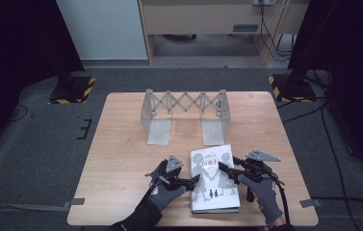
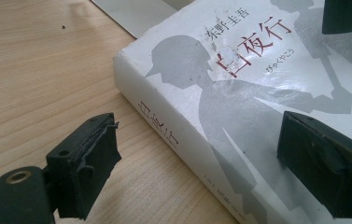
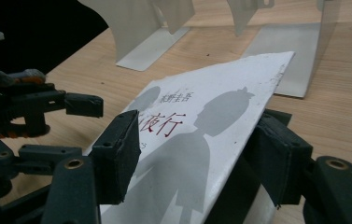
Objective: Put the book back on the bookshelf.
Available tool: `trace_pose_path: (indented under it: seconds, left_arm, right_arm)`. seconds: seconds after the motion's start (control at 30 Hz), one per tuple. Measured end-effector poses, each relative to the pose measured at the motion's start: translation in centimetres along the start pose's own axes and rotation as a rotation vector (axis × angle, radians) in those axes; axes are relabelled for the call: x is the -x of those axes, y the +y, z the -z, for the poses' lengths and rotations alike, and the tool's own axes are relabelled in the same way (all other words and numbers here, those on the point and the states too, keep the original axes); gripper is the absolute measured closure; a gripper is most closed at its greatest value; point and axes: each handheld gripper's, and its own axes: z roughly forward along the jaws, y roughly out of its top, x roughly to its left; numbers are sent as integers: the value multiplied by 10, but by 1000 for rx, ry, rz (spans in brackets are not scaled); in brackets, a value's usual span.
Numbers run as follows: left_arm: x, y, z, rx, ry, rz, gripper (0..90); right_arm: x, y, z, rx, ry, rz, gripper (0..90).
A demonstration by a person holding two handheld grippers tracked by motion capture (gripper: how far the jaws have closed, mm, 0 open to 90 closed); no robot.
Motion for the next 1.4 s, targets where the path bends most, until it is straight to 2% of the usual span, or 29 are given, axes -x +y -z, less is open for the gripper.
trace_pose_path:
  seconds: [0.47,0.6,0.63,0.67,0.7,0.83,0.9,1.03,1.17,1.23,1.33,1.4]
  left_arm:
    - [-2,-3,1,11,-17,37,141]
    - [-2,-4,1,10,-21,41,141]
    - [-2,-4,0,11,-22,41,141]
    - [-2,-4,0,10,-19,37,141]
    - [-3,-5,1,11,-18,34,141]
    - [-1,-6,0,8,-36,33,94]
    - [1,-6,-2,9,-47,45,76]
    - [1,-6,-2,6,-46,49,63]
    - [-3,-7,-4,-2,-70,73,64]
    - [-4,-8,-4,-2,-79,77,70]
    - [-2,-7,-1,-4,-102,83,152]
    - [-1,-7,0,-3,-107,77,191]
  right_arm:
    - [-7,2,-12,-13,25,-35,339]
    - [-9,-1,-18,-48,38,-38,354]
    - [-10,-3,-19,-67,37,-33,367]
    - [-11,-5,-22,-93,49,-38,345]
    - [-12,-6,-24,-99,35,-19,342]
    - [-12,-6,-24,-98,36,-23,345]
    - [-13,-8,-25,-86,35,-11,309]
    - [-14,-10,-26,-81,25,0,291]
    - [-14,-10,-26,-76,27,-1,307]
    - [-11,-11,-25,-65,17,-25,378]
    - [-7,-11,-24,-52,23,-71,436]
    - [-6,-10,-23,-58,21,-85,468]
